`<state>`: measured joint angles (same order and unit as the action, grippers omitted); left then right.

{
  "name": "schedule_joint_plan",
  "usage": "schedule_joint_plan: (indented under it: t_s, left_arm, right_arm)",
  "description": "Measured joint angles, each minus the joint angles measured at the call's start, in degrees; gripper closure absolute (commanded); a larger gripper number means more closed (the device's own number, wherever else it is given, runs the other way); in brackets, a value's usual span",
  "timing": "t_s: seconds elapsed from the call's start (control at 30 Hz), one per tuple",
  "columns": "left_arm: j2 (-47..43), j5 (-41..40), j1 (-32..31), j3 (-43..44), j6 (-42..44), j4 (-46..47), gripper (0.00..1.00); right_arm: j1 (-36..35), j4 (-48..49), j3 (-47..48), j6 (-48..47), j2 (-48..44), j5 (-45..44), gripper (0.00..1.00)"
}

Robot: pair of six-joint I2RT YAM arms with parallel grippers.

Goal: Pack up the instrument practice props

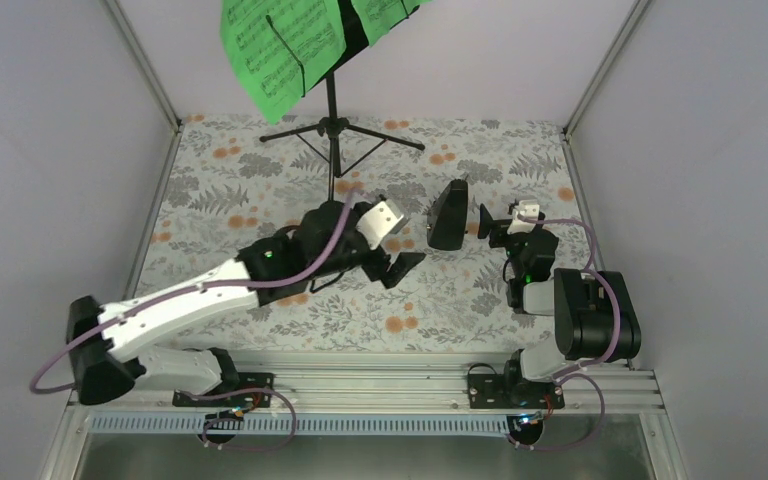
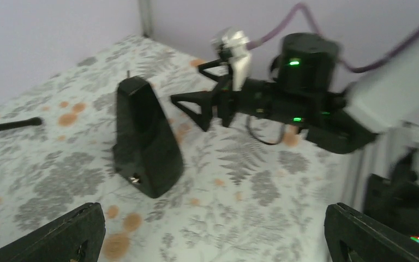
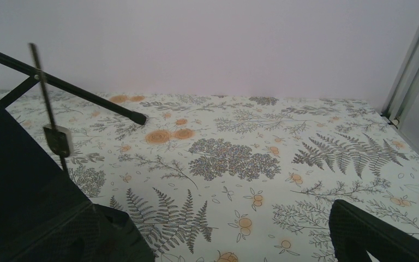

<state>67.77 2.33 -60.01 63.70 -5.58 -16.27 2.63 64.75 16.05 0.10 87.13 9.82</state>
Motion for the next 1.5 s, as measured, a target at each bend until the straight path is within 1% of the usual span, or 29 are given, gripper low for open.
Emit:
schedule_joint_plan:
  t_s: [0.17,0.27,0.4,0.5,0.7,0.87,1.07,1.13,1.2,1.27,1.37,1.43,1.5]
  left_arm:
    - [9.22,-6.93,0.46,4.20,1.09,2.10,0.00]
    - [16.20,-9.22,1.55,10.23,-0.46,3.06,0.00]
    - [28.65,-9.18,4.87,21.46,-4.31,3.26,0.00]
    - [37.33,-8.31,6.67,27.93,-6.73,3.43,0.00]
    - [52.61,-7.67,6.95,43.08,-10.16,-1.57,0.00]
    - [58.31,-7.67,6.97,47.74,-11.69,-3.65,0.00]
    - [62.90,-7.67,7.15,53.05,-12.20,-6.45,0.00]
    - [63.41,-7.67,7.15,53.46,-12.35,-6.78,0.07]
    - [63.41,-7.21,7.17,53.46,-12.39,-6.82,0.17]
    - [63.36,-6.82,7.26,53.37,-11.52,-6.38,0.25]
    - [62.71,-5.92,7.43,51.67,-10.16,-4.87,0.36]
    - [61.26,-5.84,7.43,49.72,-7.80,-4.11,0.40]
    - [59.84,-4.76,7.52,47.91,-6.62,-4.00,0.42]
  right_arm:
    - [0.00,0.00,0.00,0.02,0.00,0.00,0.00]
    - [0.00,0.00,0.00,0.02,0.00,0.02,0.00]
    - [0.00,0.00,0.00,0.02,0.00,0.02,0.01]
    - [0.00,0.00,0.00,0.02,0.00,0.04,0.00]
    - [0.00,0.00,0.00,0.02,0.00,0.04,0.00]
    - [0.00,0.00,0.00,0.02,0.00,0.02,0.00]
    - [0.00,0.00,0.00,0.02,0.00,0.02,0.01]
    - [0.00,-0.26,0.02,0.15,-0.22,-0.07,0.00]
    - [0.00,-3.72,0.48,0.94,-2.47,-1.20,0.00]
    - [-0.02,-10.38,2.58,4.02,-6.80,-4.76,0.00]
    - [0.04,-24.04,9.68,8.76,-13.66,-10.36,0.00]
    - [0.04,-28.98,11.67,10.80,-18.43,-11.76,0.00]
    - [0.04,-33.31,11.32,13.07,-24.41,-12.33,0.01]
